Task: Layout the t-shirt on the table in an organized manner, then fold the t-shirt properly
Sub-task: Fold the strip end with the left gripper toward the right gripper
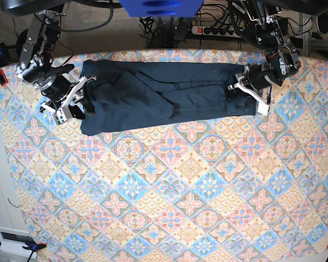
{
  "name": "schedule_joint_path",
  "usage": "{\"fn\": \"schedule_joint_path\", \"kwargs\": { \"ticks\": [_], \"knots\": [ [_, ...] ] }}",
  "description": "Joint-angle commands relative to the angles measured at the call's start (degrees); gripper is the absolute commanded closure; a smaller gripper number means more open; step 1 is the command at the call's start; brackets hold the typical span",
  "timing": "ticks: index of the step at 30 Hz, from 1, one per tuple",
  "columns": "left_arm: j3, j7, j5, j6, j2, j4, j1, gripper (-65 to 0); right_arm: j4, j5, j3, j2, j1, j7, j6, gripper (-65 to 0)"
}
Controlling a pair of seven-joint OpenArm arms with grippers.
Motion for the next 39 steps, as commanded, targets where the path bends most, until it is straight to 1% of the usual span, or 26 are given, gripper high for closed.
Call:
{"fn": "schedule_joint_path", "kwargs": {
  "ticks": [1,4,6,8,10,13,15,18,20,23,26,29,33,37,39],
  "knots": [
    [-0.2,-0.3,-0.9,-0.2,-0.6,0.8,-0.3,-13.5,1.0,1.1,0.3,0.8,0.4,1.3,0.1,-19.6],
    [-0.1,-0.3,-2.0,-0.4,-0.5,0.9,-0.3,-26.6,1.0,1.0,0.3,0.8,0.4,1.3,0.1,-19.6],
    [-0.1,-0.3,-5.1,-0.4,-0.7,0.9,-0.3,-32.4,1.0,1.0,0.3,0.8,0.3,1.3,0.1,-19.6],
    [-0.3,-0.3,-9.3,-0.4,-1.0,0.9,-0.3,-36.1,1.0,1.0,0.3,0.8,0.3,1.3,0.1,-19.6],
    [-0.1,-0.3,-14.5,-0.4,-2.8,1.8,-0.2,-36.6,1.0,1.0,0.3,0.8,0.4,1.3,0.1,-19.6],
    [-0.2,-0.3,-20.1,-0.4,-3.5,3.9,-0.2,-36.6,1.0,1.0,0.3,0.8,0.4,1.3,0.1,-19.6],
    [-0.2,0.0,-22.2,-0.4,-3.5,5.1,-0.2,-36.8,1.0,1.0,0.3,0.8,0.4,1.3,0.1,-19.6],
    [-0.3,0.0,-23.7,-0.5,-3.5,6.4,-0.2,-36.6,1.0,1.0,0.3,0.8,0.4,1.3,0.1,-19.6],
    [-0.4,0.0,-23.5,-0.5,-3.7,6.5,-0.2,-36.6,1.0,1.0,0.3,0.8,0.4,1.3,0.1,-19.6],
    [-0.5,-0.1,-22.6,-0.5,-7.1,6.4,-0.2,-36.5,1.0,1.0,0.0,0.9,0.0,0.8,0.1,-19.7],
    [-0.5,-0.3,-18.8,-0.5,-11.2,6.5,-0.2,-36.5,0.9,0.9,0.1,0.9,0.4,-3.7,0.1,-19.9],
    [-1.5,-0.3,-17.4,-0.4,-14.1,6.5,-0.2,-36.5,0.1,0.9,0.3,0.8,0.5,-4.9,0.1,-19.9],
    [-6.4,-0.1,-17.1,-0.4,-14.4,6.2,0.3,-36.5,-6.3,0.9,0.3,0.8,0.7,-5.1,0.1,-20.0],
    [-6.8,-0.2,-17.1,-0.4,-14.4,6.2,0.7,-36.5,-12.6,0.9,0.4,0.8,6.8,-5.1,0.1,-20.0],
    [-6.8,-0.2,-17.1,-0.4,-14.4,6.1,0.7,-36.5,-15.9,0.9,1.4,0.8,8.2,-5.1,0.1,-20.7]
  ]
}}
